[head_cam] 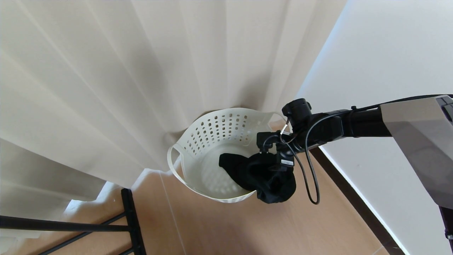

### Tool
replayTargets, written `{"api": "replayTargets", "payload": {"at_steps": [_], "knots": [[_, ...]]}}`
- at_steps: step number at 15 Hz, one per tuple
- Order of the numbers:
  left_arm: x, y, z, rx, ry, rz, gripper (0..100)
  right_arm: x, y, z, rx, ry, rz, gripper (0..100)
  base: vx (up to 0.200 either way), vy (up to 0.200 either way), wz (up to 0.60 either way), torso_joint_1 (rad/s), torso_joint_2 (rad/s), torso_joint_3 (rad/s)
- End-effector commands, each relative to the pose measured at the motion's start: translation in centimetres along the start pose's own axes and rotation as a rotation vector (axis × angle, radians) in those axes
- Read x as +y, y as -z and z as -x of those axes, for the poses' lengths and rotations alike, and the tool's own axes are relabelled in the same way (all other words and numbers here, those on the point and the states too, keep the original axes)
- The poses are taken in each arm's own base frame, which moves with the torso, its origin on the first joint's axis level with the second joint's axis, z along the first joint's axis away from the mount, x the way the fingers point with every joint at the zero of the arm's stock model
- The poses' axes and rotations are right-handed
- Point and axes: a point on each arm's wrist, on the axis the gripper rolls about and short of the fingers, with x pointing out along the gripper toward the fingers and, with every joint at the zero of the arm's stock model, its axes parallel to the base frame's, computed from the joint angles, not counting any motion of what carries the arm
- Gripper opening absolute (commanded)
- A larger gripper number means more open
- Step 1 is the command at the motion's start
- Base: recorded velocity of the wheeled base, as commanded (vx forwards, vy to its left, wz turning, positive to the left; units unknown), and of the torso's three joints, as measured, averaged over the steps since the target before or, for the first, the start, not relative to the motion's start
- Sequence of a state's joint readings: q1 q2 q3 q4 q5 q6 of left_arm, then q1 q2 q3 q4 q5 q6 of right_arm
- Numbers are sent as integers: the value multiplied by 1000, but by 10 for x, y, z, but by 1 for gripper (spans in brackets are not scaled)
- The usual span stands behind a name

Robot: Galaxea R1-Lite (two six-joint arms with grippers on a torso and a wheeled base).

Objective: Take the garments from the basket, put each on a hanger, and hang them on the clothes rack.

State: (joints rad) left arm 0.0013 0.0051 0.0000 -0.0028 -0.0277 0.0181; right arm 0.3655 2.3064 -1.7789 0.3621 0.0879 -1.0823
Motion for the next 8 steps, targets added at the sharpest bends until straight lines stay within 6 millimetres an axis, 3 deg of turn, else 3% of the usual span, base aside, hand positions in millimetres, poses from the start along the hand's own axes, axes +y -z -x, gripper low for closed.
{"api": "replayTargets", "payload": {"at_steps": [1,8], "knots": [[0,0,0,1,0,0,100,0,0,-11,1,-5,-2,100,0,0,0,0,0,0],[0,0,0,1,0,0,100,-12,6,-32,-3,22,-28,100,0,0,0,0,0,0]]}}
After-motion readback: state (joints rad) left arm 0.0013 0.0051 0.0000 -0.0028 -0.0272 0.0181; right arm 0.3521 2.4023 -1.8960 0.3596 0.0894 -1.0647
